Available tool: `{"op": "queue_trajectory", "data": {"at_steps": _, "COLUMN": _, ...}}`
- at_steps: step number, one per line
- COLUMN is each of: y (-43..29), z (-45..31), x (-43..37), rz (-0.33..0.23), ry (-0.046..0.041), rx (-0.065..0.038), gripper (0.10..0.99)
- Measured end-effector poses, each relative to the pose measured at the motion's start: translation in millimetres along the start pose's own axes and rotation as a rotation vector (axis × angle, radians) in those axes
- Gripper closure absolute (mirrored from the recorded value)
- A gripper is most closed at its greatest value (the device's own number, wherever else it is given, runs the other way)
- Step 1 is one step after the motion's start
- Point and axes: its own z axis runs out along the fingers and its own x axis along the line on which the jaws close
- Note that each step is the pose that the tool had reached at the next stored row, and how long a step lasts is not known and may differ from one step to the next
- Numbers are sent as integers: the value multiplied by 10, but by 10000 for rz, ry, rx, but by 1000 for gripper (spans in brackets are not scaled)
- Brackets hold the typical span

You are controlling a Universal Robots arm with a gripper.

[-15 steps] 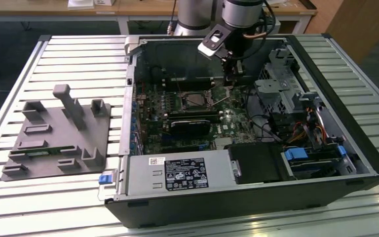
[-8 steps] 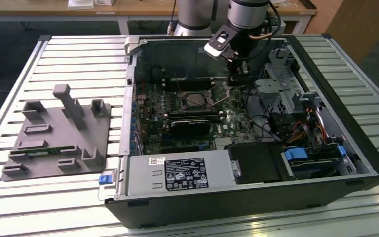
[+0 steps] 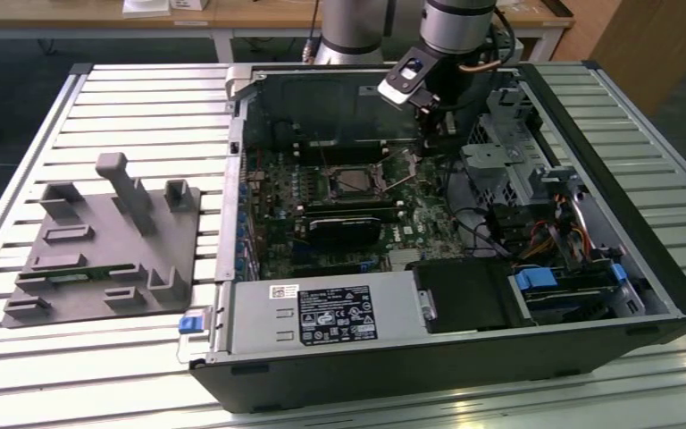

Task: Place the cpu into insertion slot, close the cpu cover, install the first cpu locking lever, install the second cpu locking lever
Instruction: 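Close the cpu cover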

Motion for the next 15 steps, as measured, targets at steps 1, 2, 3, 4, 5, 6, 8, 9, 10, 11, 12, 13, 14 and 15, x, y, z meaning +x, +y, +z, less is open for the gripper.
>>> {"op": "queue_trajectory", "data": {"at_steps": 1, "y": 8, "z": 6, "x": 2, "rz": 1, "ry": 0, "rx": 6, "gripper": 980}}
{"op": "queue_trajectory", "data": {"at_steps": 2, "y": 15, "z": 13, "x": 3, "rz": 0, "ry": 0, "rx": 14, "gripper": 980}}
{"op": "queue_trajectory", "data": {"at_steps": 3, "y": 18, "z": 21, "x": 6, "rz": 0, "ry": 0, "rx": 22, "gripper": 980}}
{"op": "queue_trajectory", "data": {"at_steps": 4, "y": 20, "z": 29, "x": 10, "rz": 2, "ry": 0, "rx": 27, "gripper": 980}}
{"op": "queue_trajectory", "data": {"at_steps": 5, "y": 21, "z": 40, "x": 14, "rz": 3, "ry": 1, "rx": 32, "gripper": 980}}
{"op": "queue_trajectory", "data": {"at_steps": 6, "y": 21, "z": 51, "x": 17, "rz": 4, "ry": 1, "rx": 35, "gripper": 980}}
{"op": "queue_trajectory", "data": {"at_steps": 8, "y": 21, "z": 77, "x": 21, "rz": 9, "ry": 2, "rx": 40, "gripper": 980}}
{"op": "queue_trajectory", "data": {"at_steps": 9, "y": 22, "z": 89, "x": 22, "rz": 10, "ry": 2, "rx": 42, "gripper": 980}}
{"op": "queue_trajectory", "data": {"at_steps": 10, "y": 22, "z": 99, "x": 23, "rz": 12, "ry": 1, "rx": 43, "gripper": 980}}
{"op": "queue_trajectory", "data": {"at_steps": 11, "y": 22, "z": 109, "x": 24, "rz": 14, "ry": 1, "rx": 43, "gripper": 980}}
{"op": "queue_trajectory", "data": {"at_steps": 12, "y": 22, "z": 117, "x": 24, "rz": 16, "ry": 1, "rx": 43, "gripper": 980}}
{"op": "queue_trajectory", "data": {"at_steps": 13, "y": 22, "z": 122, "x": 24, "rz": 16, "ry": 1, "rx": 43, "gripper": 980}}
{"op": "queue_trajectory", "data": {"at_steps": 14, "y": 22, "z": 123, "x": 23, "rz": 16, "ry": -1, "rx": 44, "gripper": 980}}
{"op": "queue_trajectory", "data": {"at_steps": 15, "y": 21, "z": 125, "x": 24, "rz": 16, "ry": -1, "rx": 44, "gripper": 980}}
